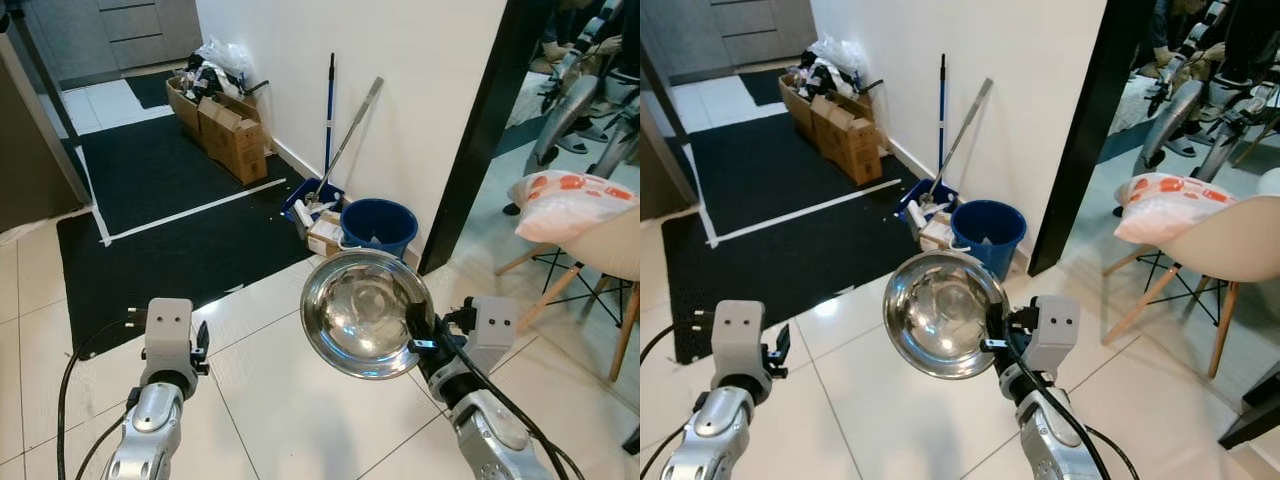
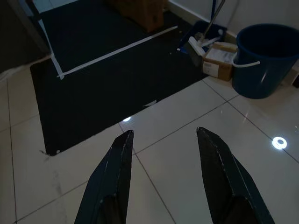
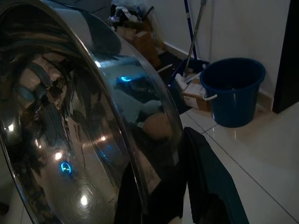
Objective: Setting the table
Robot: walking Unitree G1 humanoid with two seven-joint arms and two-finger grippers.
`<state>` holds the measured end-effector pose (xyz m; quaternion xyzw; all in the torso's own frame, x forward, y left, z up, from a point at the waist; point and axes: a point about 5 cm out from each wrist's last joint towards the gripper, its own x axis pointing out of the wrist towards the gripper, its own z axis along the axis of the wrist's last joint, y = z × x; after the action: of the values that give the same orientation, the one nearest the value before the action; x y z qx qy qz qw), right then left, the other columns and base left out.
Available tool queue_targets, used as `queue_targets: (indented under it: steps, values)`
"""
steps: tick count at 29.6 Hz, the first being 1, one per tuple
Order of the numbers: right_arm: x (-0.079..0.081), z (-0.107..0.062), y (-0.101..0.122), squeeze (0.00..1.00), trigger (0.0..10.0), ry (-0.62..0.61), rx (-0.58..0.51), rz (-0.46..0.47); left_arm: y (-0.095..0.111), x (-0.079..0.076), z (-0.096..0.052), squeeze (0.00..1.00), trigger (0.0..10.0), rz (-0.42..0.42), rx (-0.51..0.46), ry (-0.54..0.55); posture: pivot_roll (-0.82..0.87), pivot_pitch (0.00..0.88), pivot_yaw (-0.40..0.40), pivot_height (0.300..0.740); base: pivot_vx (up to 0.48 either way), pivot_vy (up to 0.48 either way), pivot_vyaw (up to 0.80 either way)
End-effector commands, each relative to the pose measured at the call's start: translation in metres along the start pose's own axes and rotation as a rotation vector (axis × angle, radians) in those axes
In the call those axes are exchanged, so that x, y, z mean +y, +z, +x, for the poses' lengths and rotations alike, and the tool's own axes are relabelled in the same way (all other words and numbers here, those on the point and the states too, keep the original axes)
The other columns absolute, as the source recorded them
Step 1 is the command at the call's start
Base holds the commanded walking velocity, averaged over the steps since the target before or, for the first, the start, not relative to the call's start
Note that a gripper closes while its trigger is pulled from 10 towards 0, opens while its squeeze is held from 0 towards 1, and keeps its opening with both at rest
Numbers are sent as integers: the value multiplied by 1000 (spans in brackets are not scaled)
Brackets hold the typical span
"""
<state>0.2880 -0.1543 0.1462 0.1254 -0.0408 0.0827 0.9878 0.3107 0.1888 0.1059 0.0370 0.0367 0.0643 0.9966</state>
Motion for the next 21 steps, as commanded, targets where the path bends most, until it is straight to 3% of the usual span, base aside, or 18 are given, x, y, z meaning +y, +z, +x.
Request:
queue_targets:
  steps: [1, 21]
  values:
    - [0, -1, 1, 0, 10000, 1, -18, 4, -5, 0, -1, 0, 10000, 14, 10, -5, -12, 104, 102, 740, 480, 0, 0]
    - [3, 0, 0, 0, 10000, 26, -19, -19, -5, -2, 0, 0, 10000, 6, 1, -12, -12, 106, 103, 740, 480, 0, 779]
